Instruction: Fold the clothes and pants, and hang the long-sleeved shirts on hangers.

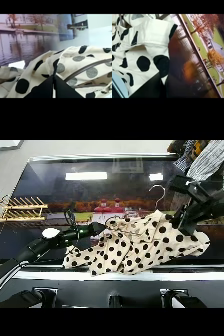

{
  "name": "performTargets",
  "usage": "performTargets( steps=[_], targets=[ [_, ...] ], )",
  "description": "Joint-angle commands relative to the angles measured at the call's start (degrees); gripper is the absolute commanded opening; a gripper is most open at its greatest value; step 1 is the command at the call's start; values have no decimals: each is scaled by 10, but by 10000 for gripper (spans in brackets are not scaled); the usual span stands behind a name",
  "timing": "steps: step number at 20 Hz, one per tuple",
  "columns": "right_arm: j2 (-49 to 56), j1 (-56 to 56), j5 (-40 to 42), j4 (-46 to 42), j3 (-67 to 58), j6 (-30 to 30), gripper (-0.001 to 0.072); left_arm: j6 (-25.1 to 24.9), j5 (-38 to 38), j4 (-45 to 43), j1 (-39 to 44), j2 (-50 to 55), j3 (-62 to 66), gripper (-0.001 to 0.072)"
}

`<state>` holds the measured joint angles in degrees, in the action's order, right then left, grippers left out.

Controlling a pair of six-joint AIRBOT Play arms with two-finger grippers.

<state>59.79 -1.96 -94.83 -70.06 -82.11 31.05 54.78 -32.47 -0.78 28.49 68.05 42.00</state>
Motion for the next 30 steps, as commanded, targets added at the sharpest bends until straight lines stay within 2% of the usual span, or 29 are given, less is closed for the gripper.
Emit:
performTargets(
  steps=[1, 2, 8, 16, 20, 24, 26, 30],
  targets=[
    [0, 0, 13, -17, 0, 23, 19, 0, -5, -10, -1, -1, 10, 15],
    [-1, 0, 11, -17, 0, 40, 19, 0, -5, -16, -1, -1, 11, 15],
    [-22, 0, -19, -78, -1, 47, 19, 0, -5, -25, -1, -1, 12, 15],
    [-31, 0, -23, -65, 0, 56, 19, 0, -1, -24, -1, -1, 25, 15],
    [-19, 43, -17, -69, 0, 64, 19, -4, -1, -26, -1, -1, 68, 15],
    [15, 104, 24, -139, 0, 123, 19, -3, -6, -57, -1, -1, 128, 15],
    [26, 125, 57, -138, 0, 149, 19, -3, -11, -62, -1, -1, 158, 14],
    [45, 170, 104, -137, 0, 164, 19, -2, -27, -73, -1, -1, 219, 14]
  ],
)
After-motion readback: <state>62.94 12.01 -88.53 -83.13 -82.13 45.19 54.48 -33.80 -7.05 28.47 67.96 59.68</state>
